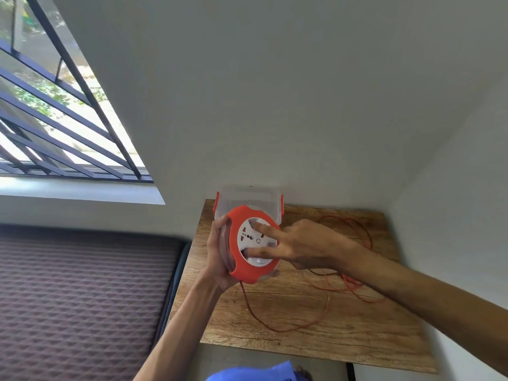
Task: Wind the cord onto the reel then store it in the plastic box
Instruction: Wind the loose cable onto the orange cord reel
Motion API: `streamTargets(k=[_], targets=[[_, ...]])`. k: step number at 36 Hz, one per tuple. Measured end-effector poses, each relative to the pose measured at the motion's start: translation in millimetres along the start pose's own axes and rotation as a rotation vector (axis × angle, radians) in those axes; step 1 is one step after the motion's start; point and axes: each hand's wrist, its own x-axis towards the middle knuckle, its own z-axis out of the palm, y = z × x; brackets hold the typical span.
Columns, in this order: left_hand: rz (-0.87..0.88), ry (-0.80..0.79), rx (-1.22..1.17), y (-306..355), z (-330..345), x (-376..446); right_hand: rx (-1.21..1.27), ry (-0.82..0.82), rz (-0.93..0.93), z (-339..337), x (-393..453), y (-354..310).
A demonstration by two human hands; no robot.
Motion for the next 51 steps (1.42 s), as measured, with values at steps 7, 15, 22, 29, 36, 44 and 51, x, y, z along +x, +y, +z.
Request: streamTargets(k=[7,15,22,29,36,44,51], targets=[[0.033,-0.021,0.025,-1,9,2,0.102,0.243,0.269,2,11,-2],[0.067,-0.089,0.013,-3,12,7,0.393,0.24,1.046,-1,36,-14],[0.109,-0.024,0.019,-3,3,9,0.299,0.404,0.653,6,23,-20],[0.129,0.0,0.021,1,-5,5,0.07,0.138,0.161,13,3,-8],[0.06,-0.023,0.038,-6,-1,4,-0.032,0.07,0.136,11,7,-2],[0.033,-0.134,0.012,-10,5,13,0.351,0.326,1.014,8,31,-23],[0.105,-0.078,-0.013,-11,1,16,0.225,0.439,0.738,18,18,-25]])
